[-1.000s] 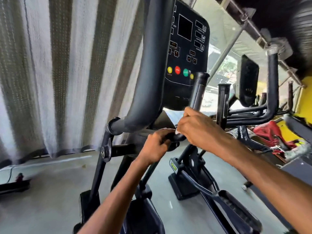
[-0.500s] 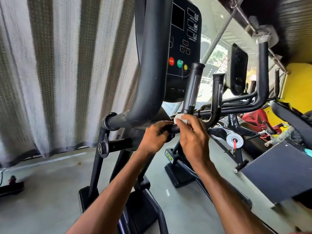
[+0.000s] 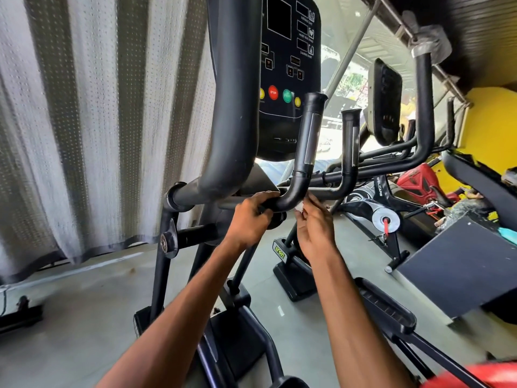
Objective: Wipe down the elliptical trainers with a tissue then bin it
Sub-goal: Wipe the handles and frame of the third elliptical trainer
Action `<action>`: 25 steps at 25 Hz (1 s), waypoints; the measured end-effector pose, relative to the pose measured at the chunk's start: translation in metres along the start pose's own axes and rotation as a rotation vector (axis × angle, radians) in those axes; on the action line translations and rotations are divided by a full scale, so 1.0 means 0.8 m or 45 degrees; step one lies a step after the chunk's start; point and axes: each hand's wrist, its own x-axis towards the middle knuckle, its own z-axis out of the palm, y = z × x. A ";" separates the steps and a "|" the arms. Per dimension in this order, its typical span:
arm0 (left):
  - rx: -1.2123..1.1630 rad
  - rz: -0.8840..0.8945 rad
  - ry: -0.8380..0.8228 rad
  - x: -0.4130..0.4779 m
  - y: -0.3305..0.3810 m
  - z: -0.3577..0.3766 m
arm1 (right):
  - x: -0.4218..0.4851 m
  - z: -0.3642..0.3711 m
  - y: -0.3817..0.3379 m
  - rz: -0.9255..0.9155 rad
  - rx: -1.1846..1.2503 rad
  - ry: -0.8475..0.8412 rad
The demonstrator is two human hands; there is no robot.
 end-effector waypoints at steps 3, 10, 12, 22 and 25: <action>-0.003 0.004 -0.003 -0.003 0.001 0.000 | -0.007 -0.006 0.007 -0.251 -0.133 0.054; 0.020 0.062 0.042 -0.005 -0.002 -0.002 | -0.029 -0.010 0.037 -1.656 -1.304 -0.139; 0.016 0.101 0.049 -0.008 -0.003 -0.001 | -0.025 0.003 0.027 -1.723 -1.768 -0.234; 0.172 0.057 0.056 -0.002 -0.018 -0.008 | -0.016 0.017 -0.074 -1.719 -2.399 -0.715; 0.148 0.032 0.072 -0.001 -0.018 -0.005 | -0.018 0.009 -0.073 -1.806 -2.430 -0.795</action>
